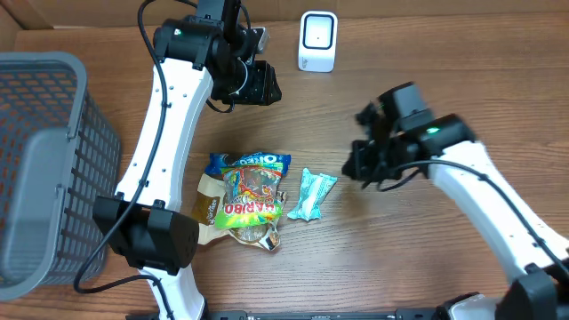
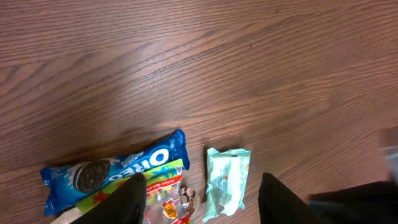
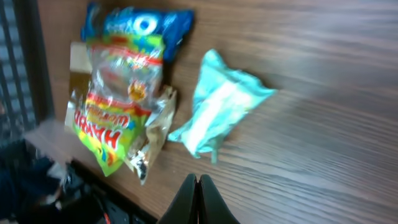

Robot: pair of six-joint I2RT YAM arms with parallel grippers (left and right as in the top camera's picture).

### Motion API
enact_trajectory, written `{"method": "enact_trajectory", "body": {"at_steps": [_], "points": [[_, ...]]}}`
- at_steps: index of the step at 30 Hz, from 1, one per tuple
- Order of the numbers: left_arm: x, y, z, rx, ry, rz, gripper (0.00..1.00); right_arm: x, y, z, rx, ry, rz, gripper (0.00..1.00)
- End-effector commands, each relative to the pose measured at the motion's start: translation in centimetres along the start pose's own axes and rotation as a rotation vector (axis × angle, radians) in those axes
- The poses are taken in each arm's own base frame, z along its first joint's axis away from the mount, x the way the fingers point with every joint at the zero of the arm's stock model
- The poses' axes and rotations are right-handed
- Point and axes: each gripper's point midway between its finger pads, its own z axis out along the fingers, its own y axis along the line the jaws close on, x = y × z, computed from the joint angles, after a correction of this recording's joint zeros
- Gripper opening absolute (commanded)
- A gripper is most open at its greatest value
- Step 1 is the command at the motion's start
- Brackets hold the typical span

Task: Scan the item barcode
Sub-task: 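Lower the right gripper onto the wipes pack and grasp it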

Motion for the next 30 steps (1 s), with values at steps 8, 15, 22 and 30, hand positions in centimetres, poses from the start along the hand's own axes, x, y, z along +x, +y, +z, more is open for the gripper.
{"method": "enact_trajectory", "body": {"at_steps": [8,15,22,30], "points": [[-0.5,-0.5,-0.6,0.021,-0.024,0.009,0.5,-0.1,3.0,4.9,-0.078,0.019,-0.042,0.04],[-0.6,-0.2,-0.6,0.005,-0.027,0.009,0.5,2.3,0.9,9.0,-0.021,0.15,0.116,0.04],[-0.6,-0.2,-0.6,0.005,-0.026,0.009,0.5,5.4,-2.1,11.8,0.053,0.26,0.3,0.04],[-0.6,-0.2,-0.6,0.005,-0.026,0.009,0.51,4.1,-3.7,11.7,0.072,0.222,0.39,0.12]]}}
